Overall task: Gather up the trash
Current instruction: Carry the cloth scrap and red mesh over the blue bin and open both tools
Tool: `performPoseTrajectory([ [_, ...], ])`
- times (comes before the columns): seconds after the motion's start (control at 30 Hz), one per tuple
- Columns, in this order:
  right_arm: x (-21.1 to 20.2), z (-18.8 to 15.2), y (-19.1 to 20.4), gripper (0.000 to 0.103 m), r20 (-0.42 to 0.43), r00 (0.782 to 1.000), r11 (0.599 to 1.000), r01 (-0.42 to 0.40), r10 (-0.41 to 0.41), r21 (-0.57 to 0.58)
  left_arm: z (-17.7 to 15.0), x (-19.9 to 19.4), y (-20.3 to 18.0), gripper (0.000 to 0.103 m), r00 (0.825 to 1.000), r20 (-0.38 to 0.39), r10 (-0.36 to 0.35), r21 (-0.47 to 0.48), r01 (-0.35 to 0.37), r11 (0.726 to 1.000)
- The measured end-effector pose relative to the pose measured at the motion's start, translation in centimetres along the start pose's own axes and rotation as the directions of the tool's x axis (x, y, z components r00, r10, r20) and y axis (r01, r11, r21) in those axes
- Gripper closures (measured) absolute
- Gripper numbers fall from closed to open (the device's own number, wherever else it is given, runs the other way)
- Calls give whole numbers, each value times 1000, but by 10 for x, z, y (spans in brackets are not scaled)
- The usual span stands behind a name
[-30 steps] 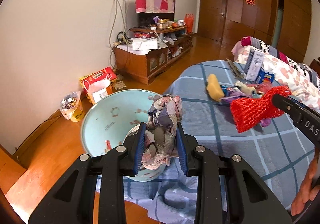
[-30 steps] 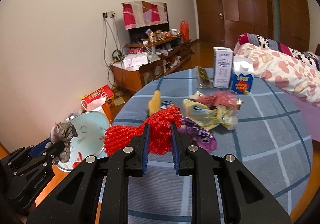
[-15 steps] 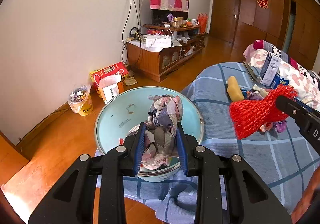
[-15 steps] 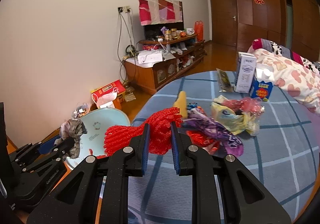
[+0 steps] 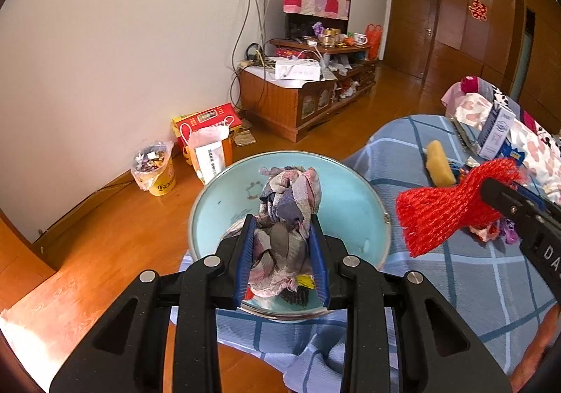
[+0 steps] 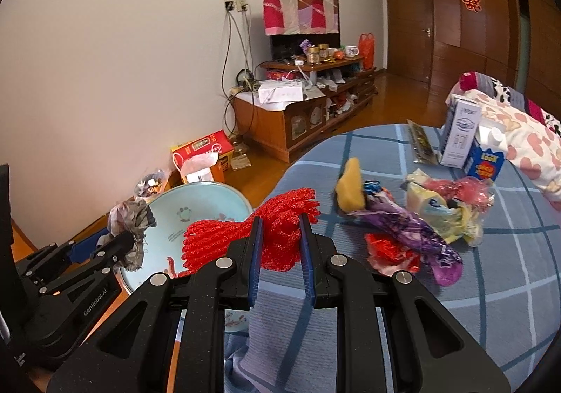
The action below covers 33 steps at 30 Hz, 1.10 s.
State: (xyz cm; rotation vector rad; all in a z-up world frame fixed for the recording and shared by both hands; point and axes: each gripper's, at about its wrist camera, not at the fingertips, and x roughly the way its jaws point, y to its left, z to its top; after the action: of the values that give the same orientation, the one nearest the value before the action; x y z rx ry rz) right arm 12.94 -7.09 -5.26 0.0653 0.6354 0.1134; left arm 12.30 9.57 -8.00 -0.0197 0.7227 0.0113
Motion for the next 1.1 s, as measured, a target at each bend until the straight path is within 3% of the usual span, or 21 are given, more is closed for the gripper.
performPoseTrajectory([
  [0.83,72,-7,38,79,-126,991,997,-58,51,-59,4,52,20,73,995,-78,63,-26,-65,998],
  [1.1,85,-9,44,73,-158,983,994,-98,88,-52,3,61,22,72,993,-100,67,-30,-70,997],
])
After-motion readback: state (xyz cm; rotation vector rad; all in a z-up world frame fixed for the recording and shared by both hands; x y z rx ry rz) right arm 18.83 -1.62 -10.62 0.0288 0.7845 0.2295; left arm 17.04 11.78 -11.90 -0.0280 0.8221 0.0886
